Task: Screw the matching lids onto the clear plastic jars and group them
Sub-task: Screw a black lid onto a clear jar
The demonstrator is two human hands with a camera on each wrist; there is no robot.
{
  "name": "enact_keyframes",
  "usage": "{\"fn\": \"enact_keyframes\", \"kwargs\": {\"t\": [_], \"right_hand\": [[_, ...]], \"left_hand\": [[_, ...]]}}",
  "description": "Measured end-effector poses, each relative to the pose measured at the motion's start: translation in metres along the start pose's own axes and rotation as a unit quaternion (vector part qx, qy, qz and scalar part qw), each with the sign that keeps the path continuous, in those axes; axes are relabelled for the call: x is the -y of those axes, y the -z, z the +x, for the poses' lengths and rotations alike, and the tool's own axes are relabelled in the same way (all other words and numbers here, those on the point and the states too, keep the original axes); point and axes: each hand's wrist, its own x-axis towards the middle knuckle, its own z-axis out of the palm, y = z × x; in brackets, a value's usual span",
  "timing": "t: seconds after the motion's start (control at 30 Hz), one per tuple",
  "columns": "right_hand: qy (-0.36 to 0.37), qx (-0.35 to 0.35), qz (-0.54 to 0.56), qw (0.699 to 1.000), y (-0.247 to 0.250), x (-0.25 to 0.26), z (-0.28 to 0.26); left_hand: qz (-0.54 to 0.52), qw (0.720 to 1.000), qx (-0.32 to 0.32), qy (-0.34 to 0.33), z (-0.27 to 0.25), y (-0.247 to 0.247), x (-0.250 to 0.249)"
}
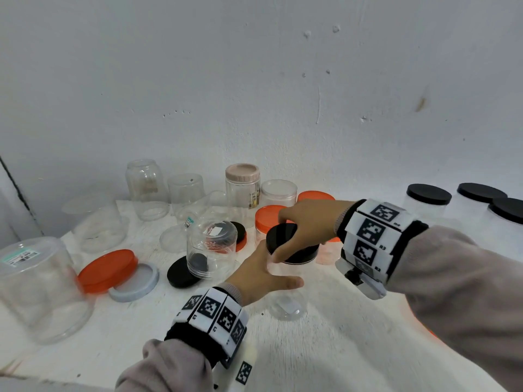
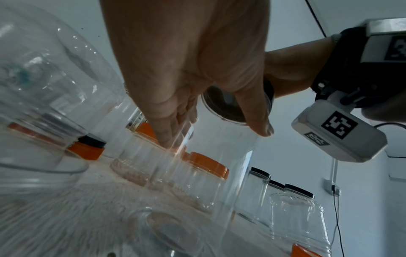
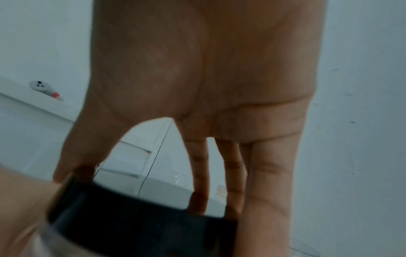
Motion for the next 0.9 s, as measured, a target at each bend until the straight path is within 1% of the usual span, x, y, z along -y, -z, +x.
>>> {"fn": "enact_keyframes", "kwargs": {"t": [0.07,0.1,0.2,0.27,0.4,0.6,0.67,0.77,0.83,0.9], "right_hand": [[-0.005,-0.011,-0.006,1.000,-0.002,0.001,0.000],[-0.003,-0.005,-0.002,1.000,-0.002,-0.001,0.000],[0.031,0.046,0.022,0.998,0.004,-0.006,-0.002],[0.057,0.061,0.025,0.996,0.007,-0.007,-0.004],[0.076,0.044,0.022,0.996,0.008,-0.009,-0.001],[0.037,0.004,-0.002,0.999,-0.002,-0.004,0.002],[0.038,0.015,-0.003,0.999,-0.001,-0.006,0.003],[0.069,0.057,0.015,0.996,0.006,-0.010,-0.001],[0.090,0.057,0.023,0.994,0.010,-0.011,-0.002],[0.096,0.047,0.019,0.994,0.010,-0.011,-0.002]], "left_hand": [[-0.003,1.000,0.000,-0.001,-0.001,0.000,-0.001],[0.000,1.000,-0.002,-0.001,-0.001,0.000,-0.001],[0.013,1.000,-0.011,-0.002,-0.001,-0.001,-0.002],[0.007,1.000,-0.013,0.001,-0.001,-0.001,-0.002],[-0.007,1.000,-0.009,0.002,-0.002,-0.002,-0.004],[-0.010,1.000,-0.007,-0.003,-0.003,-0.003,-0.004],[-0.013,1.000,-0.010,-0.004,-0.002,-0.003,-0.004],[-0.022,1.000,-0.010,0.001,-0.002,-0.004,-0.004],[-0.024,1.000,-0.010,0.002,-0.002,-0.005,-0.005],[-0.024,1.000,-0.012,0.001,-0.003,-0.005,-0.005]]}}
